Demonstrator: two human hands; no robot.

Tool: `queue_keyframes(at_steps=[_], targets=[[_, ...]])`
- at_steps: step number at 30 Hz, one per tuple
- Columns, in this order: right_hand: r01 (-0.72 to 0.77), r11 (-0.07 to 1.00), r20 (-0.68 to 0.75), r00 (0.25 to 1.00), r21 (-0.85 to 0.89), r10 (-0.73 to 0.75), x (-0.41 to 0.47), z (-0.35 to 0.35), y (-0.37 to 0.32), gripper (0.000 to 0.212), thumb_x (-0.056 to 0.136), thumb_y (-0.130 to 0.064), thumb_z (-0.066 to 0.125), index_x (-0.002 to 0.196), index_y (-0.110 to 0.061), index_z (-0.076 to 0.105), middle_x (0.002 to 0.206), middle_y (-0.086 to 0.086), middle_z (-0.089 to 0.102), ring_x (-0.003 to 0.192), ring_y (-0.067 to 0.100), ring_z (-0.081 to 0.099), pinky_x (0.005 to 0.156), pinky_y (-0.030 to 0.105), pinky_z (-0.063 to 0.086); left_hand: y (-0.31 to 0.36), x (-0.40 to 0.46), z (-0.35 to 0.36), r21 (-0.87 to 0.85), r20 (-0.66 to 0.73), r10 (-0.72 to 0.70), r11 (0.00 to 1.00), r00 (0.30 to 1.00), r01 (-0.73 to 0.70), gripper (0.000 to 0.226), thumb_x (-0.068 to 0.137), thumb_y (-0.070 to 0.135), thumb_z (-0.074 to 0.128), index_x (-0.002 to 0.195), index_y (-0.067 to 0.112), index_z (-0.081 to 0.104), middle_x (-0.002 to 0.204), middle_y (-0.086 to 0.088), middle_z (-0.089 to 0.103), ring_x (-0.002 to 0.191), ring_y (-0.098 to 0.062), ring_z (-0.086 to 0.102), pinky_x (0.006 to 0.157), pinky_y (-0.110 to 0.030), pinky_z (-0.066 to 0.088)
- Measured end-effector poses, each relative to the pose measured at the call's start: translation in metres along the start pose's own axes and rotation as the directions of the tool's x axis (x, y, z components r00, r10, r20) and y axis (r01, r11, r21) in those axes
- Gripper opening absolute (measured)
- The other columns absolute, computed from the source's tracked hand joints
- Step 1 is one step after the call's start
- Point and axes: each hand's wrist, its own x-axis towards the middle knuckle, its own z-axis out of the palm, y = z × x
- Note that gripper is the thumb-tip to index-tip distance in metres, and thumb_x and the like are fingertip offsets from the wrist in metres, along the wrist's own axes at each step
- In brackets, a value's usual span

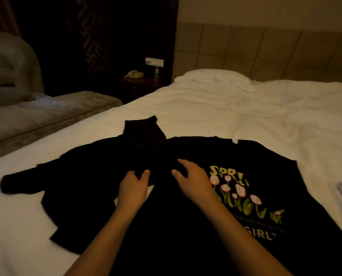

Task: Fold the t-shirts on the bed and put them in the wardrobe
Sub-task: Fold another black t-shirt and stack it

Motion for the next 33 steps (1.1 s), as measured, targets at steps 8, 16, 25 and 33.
queue_keyframes(at_steps=[8, 16, 25, 33], targets=[[0.193, 0.979, 0.101, 0.977, -0.073, -0.185, 0.086, 0.043, -0.02, 0.048, 0.101, -0.034, 0.051, 0.147, -0.023, 0.042, 0.154, -0.005, 0.038, 0.149, 0.013, 0.016, 0.117, 0.031, 0.02, -0.004, 0.03, 0.003, -0.682, 0.175, -0.238, 0.671, 0.955, 0.292, 0.017, 0.094, 0.011, 0.063, 0.104, -0.001, 0.071, 0.098, -0.017, 0.073, 0.092, -0.03, 0.071, 0.074, -0.038, 0.059], [0.313, 0.917, 0.289, 0.927, -0.247, -0.238, 0.139, 0.056, -0.036, 0.052, 0.097, -0.038, 0.057, 0.146, -0.027, 0.043, 0.147, 0.001, 0.047, 0.143, 0.02, 0.031, 0.118, 0.038, 0.022, -0.015, 0.043, 0.003, -0.644, 0.214, -0.289, 0.676, 0.933, 0.357, 0.038, 0.089, 0.006, 0.07, 0.126, 0.001, 0.058, 0.119, -0.016, 0.063, 0.098, -0.026, 0.067, 0.064, -0.029, 0.058], [0.375, 0.898, 0.348, 0.893, -0.23, -0.284, 0.169, 0.026, -0.048, 0.019, 0.093, -0.026, 0.066, 0.105, -0.015, 0.074, 0.083, -0.018, 0.053, 0.083, 0.006, 0.054, 0.078, 0.023, 0.037, -0.01, 0.04, 0.005, -0.69, 0.158, -0.254, 0.663, 0.954, 0.291, 0.04, 0.085, 0.005, 0.074, 0.114, 0.017, 0.051, 0.101, 0.0, 0.058, 0.097, -0.02, 0.063, 0.068, -0.031, 0.056], [0.333, 0.938, 0.128, 0.93, 0.094, -0.344, 0.188, 0.0, -0.069, 0.012, 0.095, -0.02, 0.062, 0.09, -0.02, 0.073, 0.086, -0.01, 0.069, 0.078, -0.003, 0.061, 0.07, 0.009, 0.042, -0.004, 0.034, 0.008, -0.613, 0.217, -0.07, 0.766, 0.974, 0.192, 0.006, 0.092, 0.016, 0.068, 0.091, 0.012, 0.071, 0.084, -0.013, 0.065, 0.075, -0.024, 0.058, 0.065, -0.032, 0.047]])
